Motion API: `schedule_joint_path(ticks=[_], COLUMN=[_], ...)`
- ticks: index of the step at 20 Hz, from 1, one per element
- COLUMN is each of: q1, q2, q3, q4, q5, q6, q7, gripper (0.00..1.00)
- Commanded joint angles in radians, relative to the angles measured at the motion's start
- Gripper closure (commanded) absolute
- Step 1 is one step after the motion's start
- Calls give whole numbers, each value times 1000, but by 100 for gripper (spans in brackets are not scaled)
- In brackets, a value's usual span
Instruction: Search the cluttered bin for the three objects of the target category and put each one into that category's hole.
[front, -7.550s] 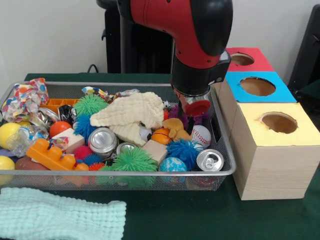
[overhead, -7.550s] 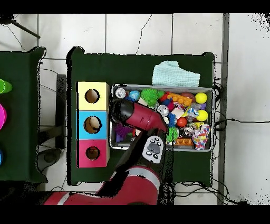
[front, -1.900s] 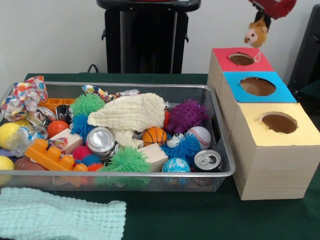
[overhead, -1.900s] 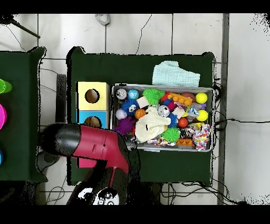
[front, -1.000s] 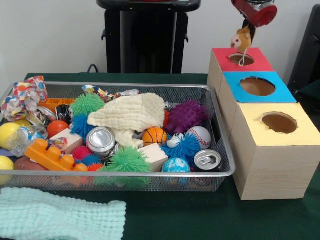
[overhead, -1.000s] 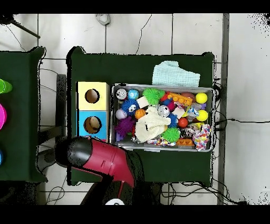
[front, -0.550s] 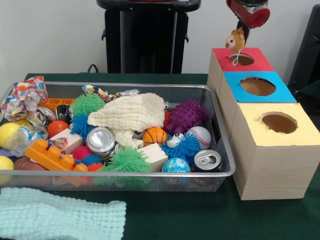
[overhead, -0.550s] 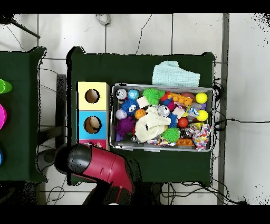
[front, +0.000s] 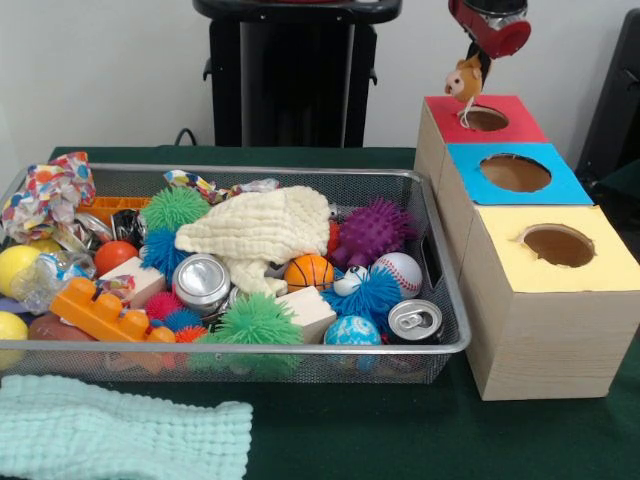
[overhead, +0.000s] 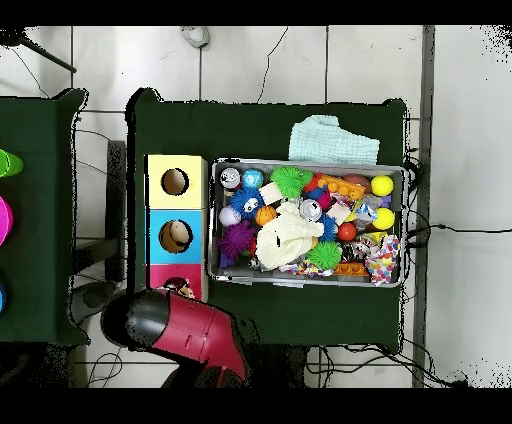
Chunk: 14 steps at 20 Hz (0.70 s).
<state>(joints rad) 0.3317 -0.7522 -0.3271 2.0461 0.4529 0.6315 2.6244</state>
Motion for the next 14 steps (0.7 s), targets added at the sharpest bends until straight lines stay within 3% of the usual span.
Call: schedule_joint_path(ticks=[1, 5, 9, 14], q1=[-31, 2, -12, 19], q2=[-12, -15, -20, -40], q3=[70, 2, 25, 10], q4=[109, 85, 82, 50], q5=[63, 11, 25, 23], q6=[-47, 16, 36, 91], q7=[158, 189, 171, 222], gripper=[100, 100, 100, 100])
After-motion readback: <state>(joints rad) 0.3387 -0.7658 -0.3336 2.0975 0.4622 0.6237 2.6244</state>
